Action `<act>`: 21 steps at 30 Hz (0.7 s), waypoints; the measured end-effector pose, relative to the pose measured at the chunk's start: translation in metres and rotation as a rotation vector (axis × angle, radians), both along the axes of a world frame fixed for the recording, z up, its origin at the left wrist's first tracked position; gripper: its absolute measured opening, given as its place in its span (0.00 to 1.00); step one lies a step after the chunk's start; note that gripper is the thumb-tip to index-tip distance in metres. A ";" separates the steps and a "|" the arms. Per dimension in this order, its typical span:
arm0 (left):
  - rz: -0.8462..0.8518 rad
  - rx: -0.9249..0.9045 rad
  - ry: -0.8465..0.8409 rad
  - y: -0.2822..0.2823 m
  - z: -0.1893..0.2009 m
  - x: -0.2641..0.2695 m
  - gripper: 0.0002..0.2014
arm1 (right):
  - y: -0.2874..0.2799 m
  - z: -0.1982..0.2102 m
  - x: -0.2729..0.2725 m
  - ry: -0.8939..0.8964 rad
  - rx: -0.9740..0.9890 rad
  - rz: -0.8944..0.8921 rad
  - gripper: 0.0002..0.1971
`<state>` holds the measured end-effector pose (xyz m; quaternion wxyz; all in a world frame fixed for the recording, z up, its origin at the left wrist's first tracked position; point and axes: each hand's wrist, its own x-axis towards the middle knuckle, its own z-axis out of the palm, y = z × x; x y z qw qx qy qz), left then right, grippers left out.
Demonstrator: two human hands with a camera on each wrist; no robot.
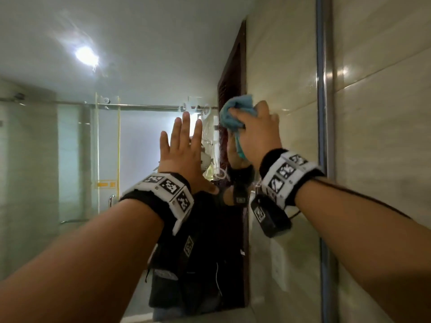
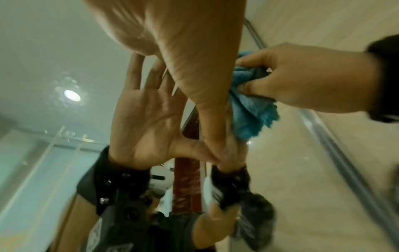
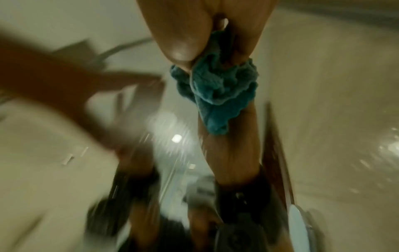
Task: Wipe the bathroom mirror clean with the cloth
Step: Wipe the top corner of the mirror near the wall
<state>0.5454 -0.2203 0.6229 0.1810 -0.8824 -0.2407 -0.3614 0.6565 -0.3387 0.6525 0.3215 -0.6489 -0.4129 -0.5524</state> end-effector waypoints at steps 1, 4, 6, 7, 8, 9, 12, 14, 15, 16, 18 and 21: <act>0.008 0.013 0.006 0.004 -0.003 -0.002 0.74 | 0.006 -0.020 -0.008 -0.027 -0.126 0.014 0.20; 0.037 0.045 0.024 0.008 -0.007 -0.003 0.74 | 0.007 -0.062 -0.021 -0.123 -0.356 0.032 0.24; 0.047 0.040 0.026 0.006 -0.006 -0.001 0.74 | 0.001 -0.045 -0.018 -0.075 -0.352 0.034 0.23; 0.049 0.039 0.020 0.006 -0.006 -0.001 0.74 | -0.001 -0.030 -0.014 -0.037 -0.298 0.044 0.22; 0.049 0.038 0.016 0.005 -0.006 -0.001 0.75 | -0.004 -0.014 -0.011 0.030 -0.223 0.048 0.22; 0.049 0.037 0.013 0.006 -0.006 -0.001 0.75 | -0.006 0.001 -0.004 0.067 -0.136 0.044 0.23; 0.047 0.035 0.005 0.007 -0.006 -0.001 0.76 | -0.005 0.011 0.004 0.149 -0.001 -0.007 0.23; 0.047 0.041 -0.002 0.007 -0.007 0.000 0.75 | 0.002 -0.018 -0.003 0.123 -0.069 0.004 0.23; 0.047 0.043 -0.006 0.006 -0.007 0.001 0.75 | 0.004 -0.036 -0.008 0.084 -0.118 0.019 0.23; 0.046 0.045 -0.009 0.006 -0.008 0.001 0.75 | 0.006 -0.057 -0.013 0.046 -0.185 0.045 0.24; 0.043 0.052 -0.024 0.007 -0.008 0.003 0.76 | 0.005 -0.088 -0.011 -0.043 -0.316 0.066 0.27; 0.044 0.048 -0.026 0.007 -0.007 0.004 0.77 | -0.006 -0.087 0.000 -0.109 -0.392 0.060 0.28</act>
